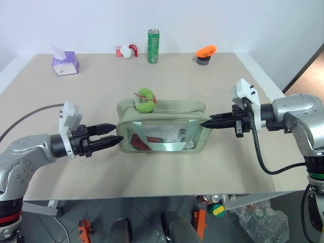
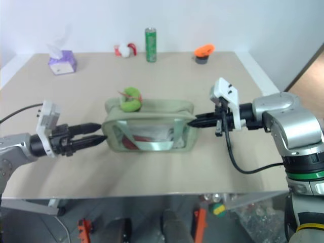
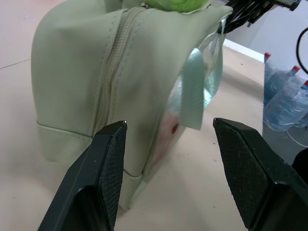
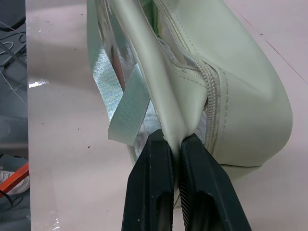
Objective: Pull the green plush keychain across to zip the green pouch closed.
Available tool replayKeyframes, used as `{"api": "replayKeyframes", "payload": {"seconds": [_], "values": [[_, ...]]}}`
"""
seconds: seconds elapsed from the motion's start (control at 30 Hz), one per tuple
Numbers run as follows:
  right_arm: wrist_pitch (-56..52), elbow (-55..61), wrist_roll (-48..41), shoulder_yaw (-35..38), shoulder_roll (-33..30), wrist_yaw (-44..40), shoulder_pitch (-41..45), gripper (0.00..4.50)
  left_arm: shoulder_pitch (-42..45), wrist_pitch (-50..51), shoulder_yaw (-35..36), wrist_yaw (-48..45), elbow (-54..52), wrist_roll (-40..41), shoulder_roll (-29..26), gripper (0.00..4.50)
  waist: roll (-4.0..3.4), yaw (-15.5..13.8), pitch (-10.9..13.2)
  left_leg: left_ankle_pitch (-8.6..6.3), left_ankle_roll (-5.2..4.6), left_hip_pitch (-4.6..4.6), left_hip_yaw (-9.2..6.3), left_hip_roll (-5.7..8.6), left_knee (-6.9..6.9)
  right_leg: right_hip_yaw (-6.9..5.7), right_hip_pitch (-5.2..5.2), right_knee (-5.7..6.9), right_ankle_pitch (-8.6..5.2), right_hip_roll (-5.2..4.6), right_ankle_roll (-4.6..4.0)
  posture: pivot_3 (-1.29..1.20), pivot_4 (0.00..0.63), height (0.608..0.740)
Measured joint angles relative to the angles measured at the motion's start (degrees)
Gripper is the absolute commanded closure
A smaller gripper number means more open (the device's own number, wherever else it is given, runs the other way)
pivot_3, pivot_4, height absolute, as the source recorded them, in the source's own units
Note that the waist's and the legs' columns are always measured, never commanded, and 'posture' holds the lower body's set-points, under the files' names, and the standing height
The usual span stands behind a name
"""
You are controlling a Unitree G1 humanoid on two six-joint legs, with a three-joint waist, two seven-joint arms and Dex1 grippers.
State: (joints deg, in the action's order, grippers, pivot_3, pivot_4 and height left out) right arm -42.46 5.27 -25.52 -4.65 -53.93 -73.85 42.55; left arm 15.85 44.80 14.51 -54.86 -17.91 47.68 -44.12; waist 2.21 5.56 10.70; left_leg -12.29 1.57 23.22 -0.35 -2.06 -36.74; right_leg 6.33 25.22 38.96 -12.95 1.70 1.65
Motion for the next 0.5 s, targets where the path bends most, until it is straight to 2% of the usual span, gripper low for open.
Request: {"api": "replayKeyframes", "payload": {"seconds": [0.27, 0.5], "values": [[-0.17, 0.07, -0.10, 0.02, -0.02, 0.12, 0.00, 4.50, 5.07, -2.25, -3.14, 2.34, 5.31, -2.77, 4.68, 4.42, 0.00, 0.02, 0.00, 0.00, 0.00, 0.01, 0.01, 0.01, -0.04, 0.02, -0.01, 0.00, 0.03, 0.00, 0.04, 0.00, 0.150, 0.740], [-0.70, 0.91, -0.38, 0.49, -0.03, 0.59, -1.00, 4.50, 5.07, -2.13, -3.19, 2.82, 5.44, -2.59, 5.40, 4.46, 0.00, 0.02, 0.00, 0.00, -0.01, 0.01, -0.01, 0.01, 0.00, 0.02, -0.01, 0.00, 0.01, 0.00, 0.03, 0.00, 0.150, 0.740]]}}
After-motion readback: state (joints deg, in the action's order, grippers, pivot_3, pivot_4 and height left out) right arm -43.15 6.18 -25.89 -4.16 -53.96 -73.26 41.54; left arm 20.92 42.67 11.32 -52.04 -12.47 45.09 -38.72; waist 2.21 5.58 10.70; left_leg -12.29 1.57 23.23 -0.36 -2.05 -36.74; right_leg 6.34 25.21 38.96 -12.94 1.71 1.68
